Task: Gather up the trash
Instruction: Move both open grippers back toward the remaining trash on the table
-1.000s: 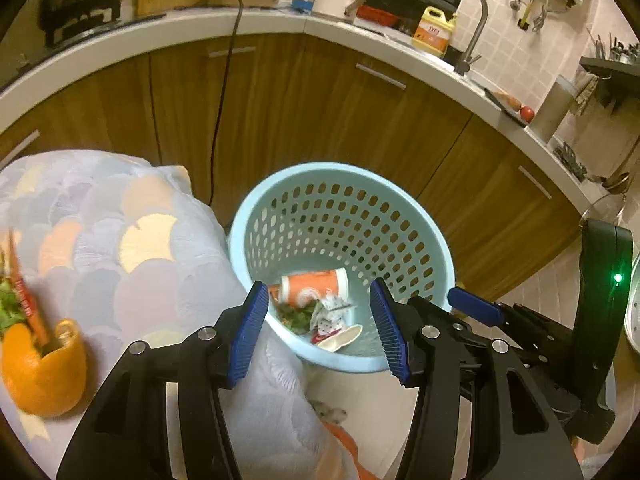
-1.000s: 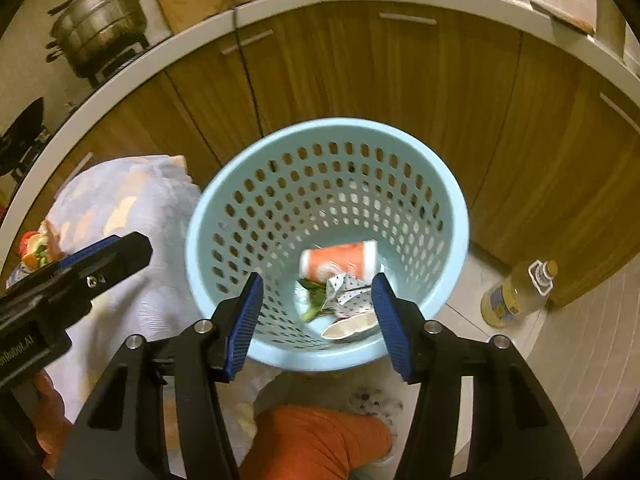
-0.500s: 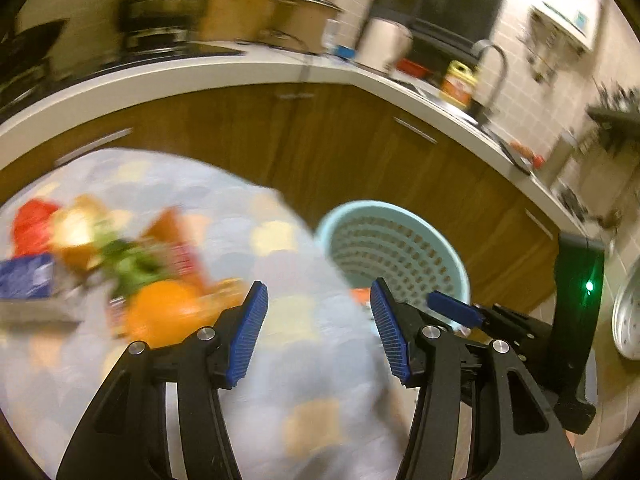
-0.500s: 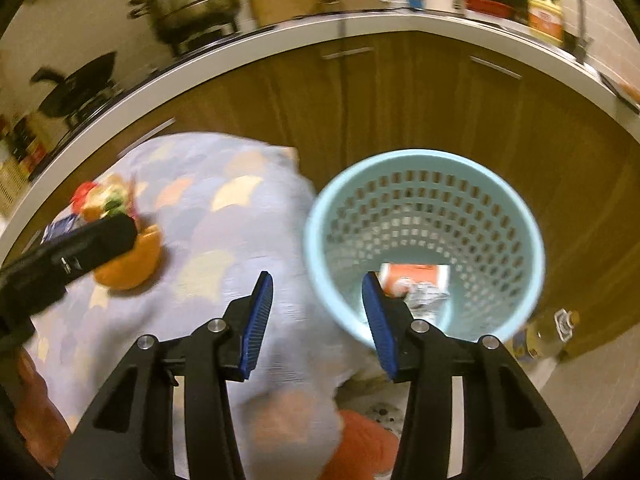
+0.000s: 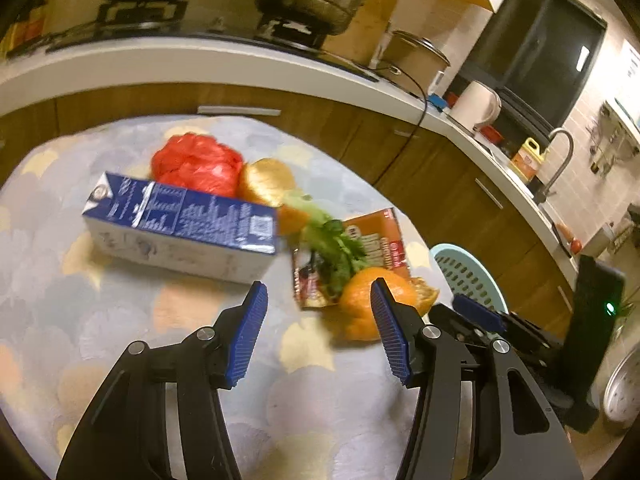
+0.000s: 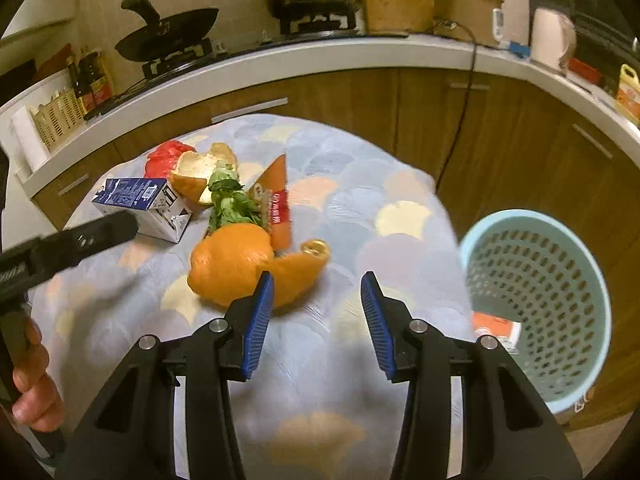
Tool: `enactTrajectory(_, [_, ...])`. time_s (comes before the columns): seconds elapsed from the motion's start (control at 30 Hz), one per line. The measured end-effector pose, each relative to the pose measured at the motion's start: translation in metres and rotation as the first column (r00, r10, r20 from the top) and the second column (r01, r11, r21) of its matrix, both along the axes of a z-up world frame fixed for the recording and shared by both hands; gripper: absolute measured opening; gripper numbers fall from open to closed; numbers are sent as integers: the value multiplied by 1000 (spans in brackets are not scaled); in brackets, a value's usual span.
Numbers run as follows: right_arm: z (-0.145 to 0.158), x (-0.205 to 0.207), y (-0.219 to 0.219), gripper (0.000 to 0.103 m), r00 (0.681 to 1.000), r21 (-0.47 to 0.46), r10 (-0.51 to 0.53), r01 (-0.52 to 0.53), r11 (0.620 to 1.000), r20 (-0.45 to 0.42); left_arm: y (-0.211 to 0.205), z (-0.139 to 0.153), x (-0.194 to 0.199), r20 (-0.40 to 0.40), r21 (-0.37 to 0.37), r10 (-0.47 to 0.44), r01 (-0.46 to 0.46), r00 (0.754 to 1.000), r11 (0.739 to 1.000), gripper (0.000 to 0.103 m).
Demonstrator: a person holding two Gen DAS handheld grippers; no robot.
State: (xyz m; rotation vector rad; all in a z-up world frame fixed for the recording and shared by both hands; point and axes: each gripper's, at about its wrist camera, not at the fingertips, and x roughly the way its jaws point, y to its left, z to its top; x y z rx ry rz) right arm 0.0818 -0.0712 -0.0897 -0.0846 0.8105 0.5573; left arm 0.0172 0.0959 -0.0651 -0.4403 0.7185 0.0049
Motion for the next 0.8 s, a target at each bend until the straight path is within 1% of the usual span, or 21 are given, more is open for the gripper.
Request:
enactTrajectory(0.1, [-1,3,6,42,999,36,40,-38,999,-35,6,-6,-2,-11,0,-4,4,1000,1000,52])
enactTrajectory(0.17, [-2,-3,13,42,996,33,77,-76,997,-37,5,-9,-3,-17,-5,-7,7,1000,1000,52])
enactTrajectory(0.2, [-1,-8,17,39,996,25,88,-88,996,-29,5,-11,-3,-21,-8,-8,7,1000,1000,52])
enactTrajectory(0.23, [-1,-12,21,32,994,18,104,-103,995,-23,6,-12,-3,-25,-9,-7,7,1000,1000,52])
enactTrajectory(0.27, [0,-18,25,29,991,22,133,-133,991,-25,7,-14,-3,-29,-10,-6,6,1000,1000,52])
enactTrajectory(0.3, [0,-22,29,24,986,36,162,-161,986,-32,8,-14,-4,-31,-11,-4,4,999,1000,52])
enactTrajectory(0.33, [1,-29,33,21,979,60,200,-198,978,-42,9,-15,-4,-32,-12,-2,2,999,1000,52])
enactTrajectory(0.47, [6,-54,46,20,949,124,312,-304,945,-52,17,-14,-11,-27,-18,16,-16,1000,1000,52])
enactTrajectory(0.5, [7,-58,47,20,947,127,318,-310,942,-47,20,-13,-13,-25,-20,22,-23,999,1000,52])
enactTrajectory(0.57, [10,-61,42,20,956,124,292,-286,950,-31,25,-11,-18,-26,-20,32,-33,999,999,52])
enactTrajectory(0.6, [11,-57,36,20,967,123,255,-250,960,-23,25,-10,-19,-26,-17,34,-35,999,999,53])
enactTrajectory(0.63, [11,-49,29,20,976,126,215,-211,969,-22,26,-10,-21,-26,-15,35,-35,999,999,53])
enactTrajectory(0.67, [11,-43,23,20,981,131,189,-184,974,-31,26,-10,-22,-24,-17,34,-35,999,999,56])
enactTrajectory(0.7, [11,-34,15,21,986,141,159,-151,978,-44,25,-10,-22,-22,-19,32,-32,999,999,57])
enactTrajectory(0.77, [11,-20,3,22,994,137,106,-100,985,-40,22,-12,-21,-25,-19,23,-24,999,1000,57])
enactTrajectory(0.8, [11,-14,-1,29,996,127,83,-78,989,-36,20,-14,-20,-29,-20,16,-17,999,1000,57])
